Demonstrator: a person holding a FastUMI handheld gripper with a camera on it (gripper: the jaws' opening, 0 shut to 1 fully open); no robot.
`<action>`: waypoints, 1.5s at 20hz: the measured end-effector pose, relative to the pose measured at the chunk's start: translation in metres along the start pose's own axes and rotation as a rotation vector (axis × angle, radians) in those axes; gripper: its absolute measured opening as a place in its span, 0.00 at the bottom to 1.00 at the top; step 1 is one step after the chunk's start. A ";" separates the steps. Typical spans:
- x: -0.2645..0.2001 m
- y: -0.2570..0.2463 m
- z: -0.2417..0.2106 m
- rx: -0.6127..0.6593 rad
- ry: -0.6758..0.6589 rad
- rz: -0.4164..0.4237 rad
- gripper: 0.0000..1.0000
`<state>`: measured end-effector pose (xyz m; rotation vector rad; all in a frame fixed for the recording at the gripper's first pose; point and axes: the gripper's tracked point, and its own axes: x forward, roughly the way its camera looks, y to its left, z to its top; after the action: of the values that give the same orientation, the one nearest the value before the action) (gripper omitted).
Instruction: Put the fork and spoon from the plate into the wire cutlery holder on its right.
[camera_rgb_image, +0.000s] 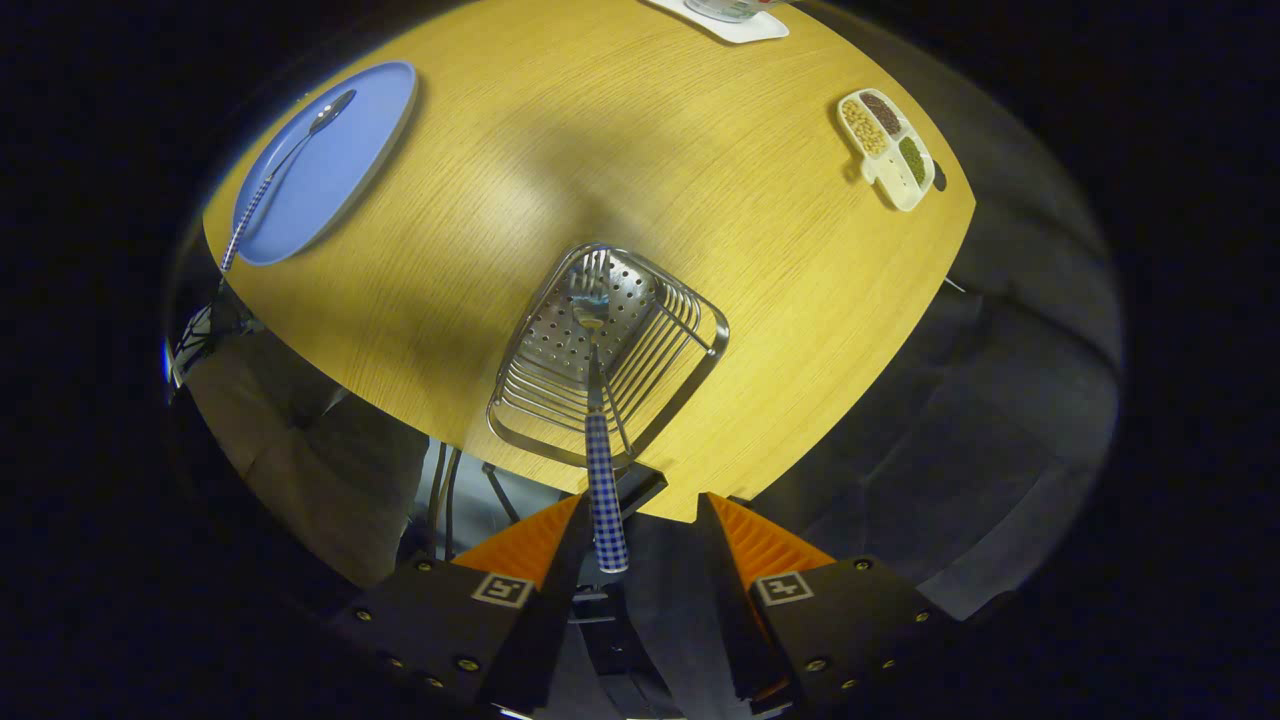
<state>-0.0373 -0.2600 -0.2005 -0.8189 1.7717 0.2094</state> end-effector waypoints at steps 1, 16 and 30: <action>-0.004 -0.002 0.000 0.003 -0.022 -0.016 0.76; -0.075 0.089 0.005 0.251 -0.412 0.070 0.95; -0.124 0.170 0.102 0.332 -0.819 0.178 0.96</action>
<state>-0.0460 -0.0276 -0.1698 -0.2606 1.0534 0.3054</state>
